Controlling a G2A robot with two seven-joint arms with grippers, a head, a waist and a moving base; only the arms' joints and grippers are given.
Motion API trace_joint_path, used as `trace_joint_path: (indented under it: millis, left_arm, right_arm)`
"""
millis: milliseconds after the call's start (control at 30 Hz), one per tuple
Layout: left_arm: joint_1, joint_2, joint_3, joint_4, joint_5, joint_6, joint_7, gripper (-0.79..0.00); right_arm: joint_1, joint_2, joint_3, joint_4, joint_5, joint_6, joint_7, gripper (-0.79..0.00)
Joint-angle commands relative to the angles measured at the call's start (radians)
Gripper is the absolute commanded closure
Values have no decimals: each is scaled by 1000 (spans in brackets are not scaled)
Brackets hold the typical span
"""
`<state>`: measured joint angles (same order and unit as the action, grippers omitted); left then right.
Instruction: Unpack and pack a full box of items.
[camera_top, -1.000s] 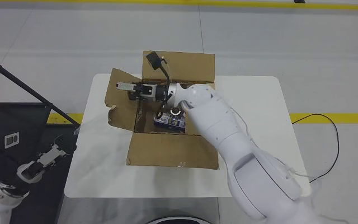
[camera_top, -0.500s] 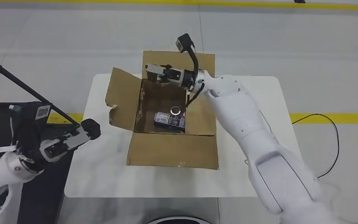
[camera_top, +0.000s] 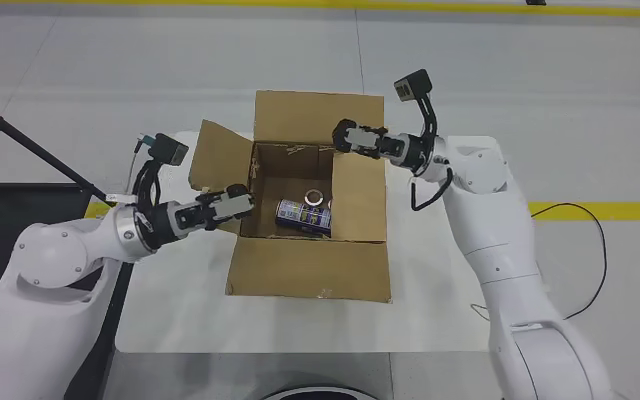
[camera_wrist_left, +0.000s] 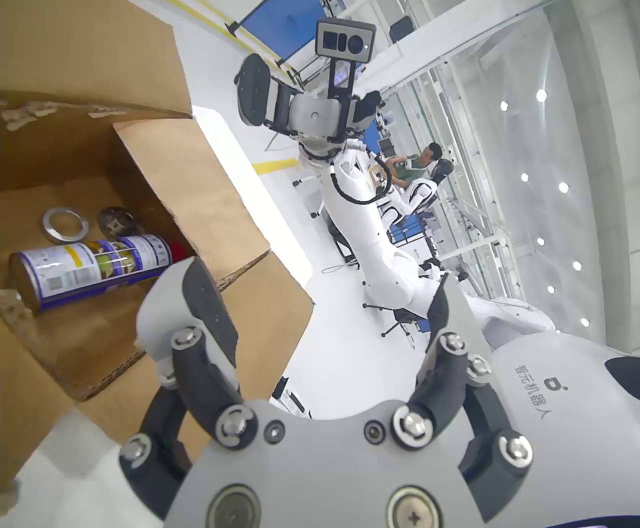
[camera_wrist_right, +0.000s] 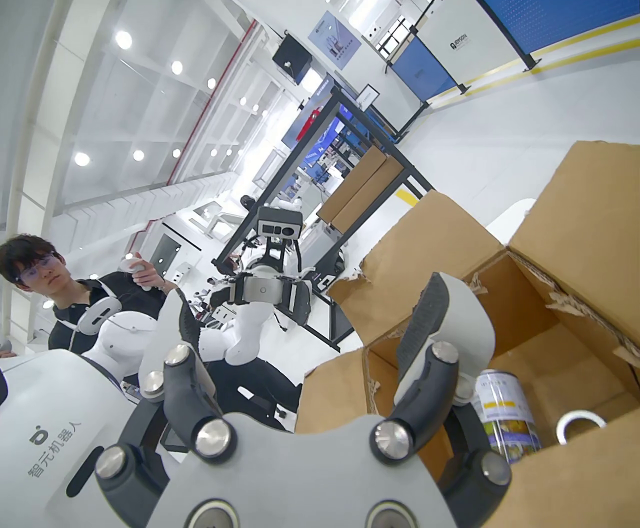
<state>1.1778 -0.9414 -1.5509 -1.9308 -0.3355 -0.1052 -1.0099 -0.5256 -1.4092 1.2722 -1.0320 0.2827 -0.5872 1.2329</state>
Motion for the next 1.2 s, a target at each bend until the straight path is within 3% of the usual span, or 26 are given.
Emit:
trace_joint_path:
  millis: [0, 200, 333, 800, 933, 1167]
  left_arm:
    - [-54, -5, 69, 8, 20, 19, 8, -785]
    - [-196, -27, 258, 36, 71, 86, 50, -785]
    - [-268, -42, 344, 41, 87, 132, 66, -785]
    - [-259, -42, 353, 55, 117, 135, 81, -785]
    - [-281, -49, 404, 112, 190, 140, 116, -785]
    - [-354, -81, 531, 243, 237, 100, 174, -785]
  right_arm:
    - [-37, 19, 43, -64, -21, 27, 25, -785]
    - [-143, 66, 153, -221, -89, 136, 62, -785]
    - [-186, 82, 194, -267, -119, 175, 24, -785]
    - [-193, 82, 191, -271, -126, 176, 10, -785]
    - [-213, 87, 174, -300, -136, 153, -15, -785]
    - [-288, 117, 259, -372, -149, 154, -20, -785]
